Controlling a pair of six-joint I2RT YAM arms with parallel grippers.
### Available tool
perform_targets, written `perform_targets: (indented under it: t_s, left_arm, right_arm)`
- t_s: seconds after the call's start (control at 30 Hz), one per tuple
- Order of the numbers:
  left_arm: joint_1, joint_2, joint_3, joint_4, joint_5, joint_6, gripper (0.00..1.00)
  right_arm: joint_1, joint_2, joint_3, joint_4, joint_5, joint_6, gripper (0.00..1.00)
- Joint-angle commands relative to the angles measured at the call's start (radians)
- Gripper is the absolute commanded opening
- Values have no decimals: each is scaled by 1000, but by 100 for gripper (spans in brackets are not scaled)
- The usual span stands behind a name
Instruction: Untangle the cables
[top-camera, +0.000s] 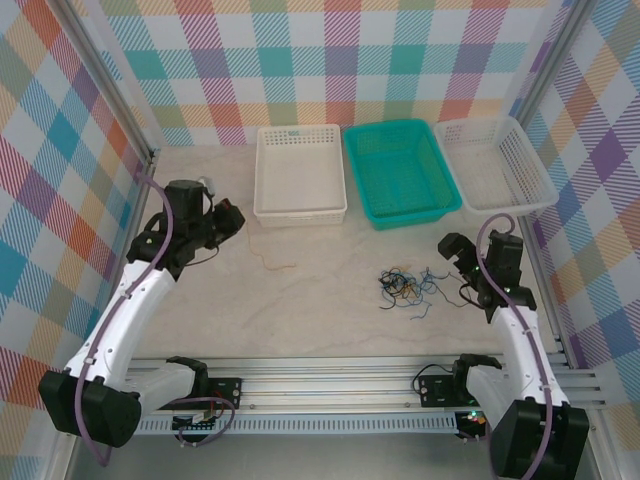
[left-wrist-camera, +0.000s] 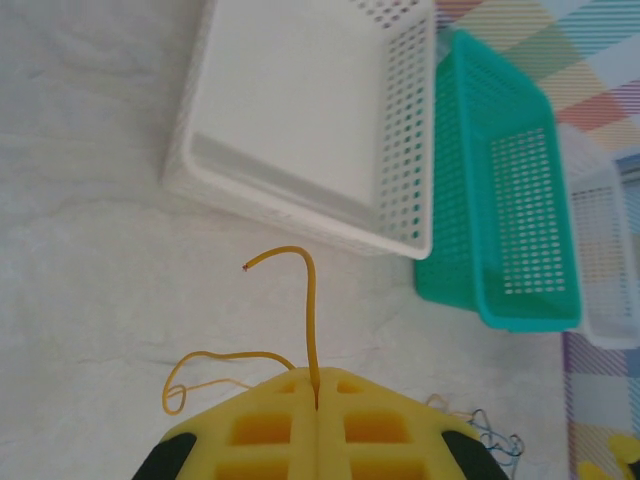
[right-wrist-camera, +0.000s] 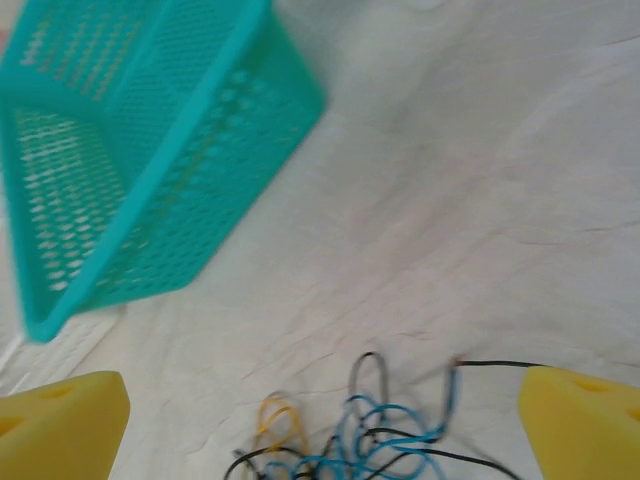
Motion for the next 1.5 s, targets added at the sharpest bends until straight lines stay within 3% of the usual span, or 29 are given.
perform_targets:
  t_s: [0.0,0.13,0.3,0.53,0.8,1.37,1.47]
  left_arm:
    - [-8,28,42,152,84,15,0]
    - [-17,92,64,248,89,7,0]
    - [-40,206,142,308,102,61,0]
    - [-62,372,287,297,-19,197,0]
    - [-59,530,554,266,84,233,0]
    - [-59,931,890,78,-17,301,0]
    - [-59,970,894,39,-38,288,11]
  right_arm:
    - [-1,-15,-46,242,-280,2,100]
    - [2,19,-27,282,-381,-5,100]
    - [18,30,7,247,-406,-23,100]
    - [47,-4,3,225,-404,-27,100]
    - [61,-35,0,165,-392,-49,100]
    - [67,-62,20,64,-358,-87,100]
    - [67,-61,23,34,-325,-89,100]
